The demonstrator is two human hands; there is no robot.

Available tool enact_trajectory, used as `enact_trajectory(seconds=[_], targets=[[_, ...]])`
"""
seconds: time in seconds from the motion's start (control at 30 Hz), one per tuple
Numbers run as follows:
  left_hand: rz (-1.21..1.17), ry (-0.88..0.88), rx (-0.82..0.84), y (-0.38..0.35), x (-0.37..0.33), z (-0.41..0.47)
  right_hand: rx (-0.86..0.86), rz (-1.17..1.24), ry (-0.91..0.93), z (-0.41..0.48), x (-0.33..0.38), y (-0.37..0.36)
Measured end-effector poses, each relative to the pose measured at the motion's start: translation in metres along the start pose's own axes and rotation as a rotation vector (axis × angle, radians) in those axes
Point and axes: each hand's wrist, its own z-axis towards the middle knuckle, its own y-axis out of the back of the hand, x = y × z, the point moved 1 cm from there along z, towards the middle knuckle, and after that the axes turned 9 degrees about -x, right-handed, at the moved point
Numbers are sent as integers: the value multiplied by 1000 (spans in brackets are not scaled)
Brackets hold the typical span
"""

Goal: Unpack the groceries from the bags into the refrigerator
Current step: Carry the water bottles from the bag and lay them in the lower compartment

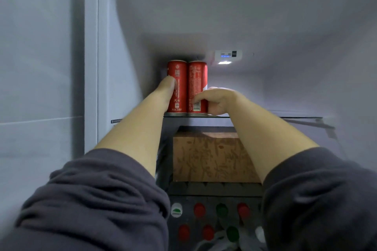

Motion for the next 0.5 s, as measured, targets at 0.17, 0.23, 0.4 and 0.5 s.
enact_trajectory(seconds=[0.17, 0.23, 0.4, 0.5], targets=[[-56, 7, 11, -1, 2, 8, -13, -12, 4, 3, 0, -2], [-55, -3, 9, -1, 2, 9, -11, -12, 6, 4, 0, -2], [-37, 12, -13, -1, 5, 10, -2, -4, 15, 4, -2, -3], [-2, 12, -34, 0, 4, 6, -8, 1, 11, 0, -1, -1]])
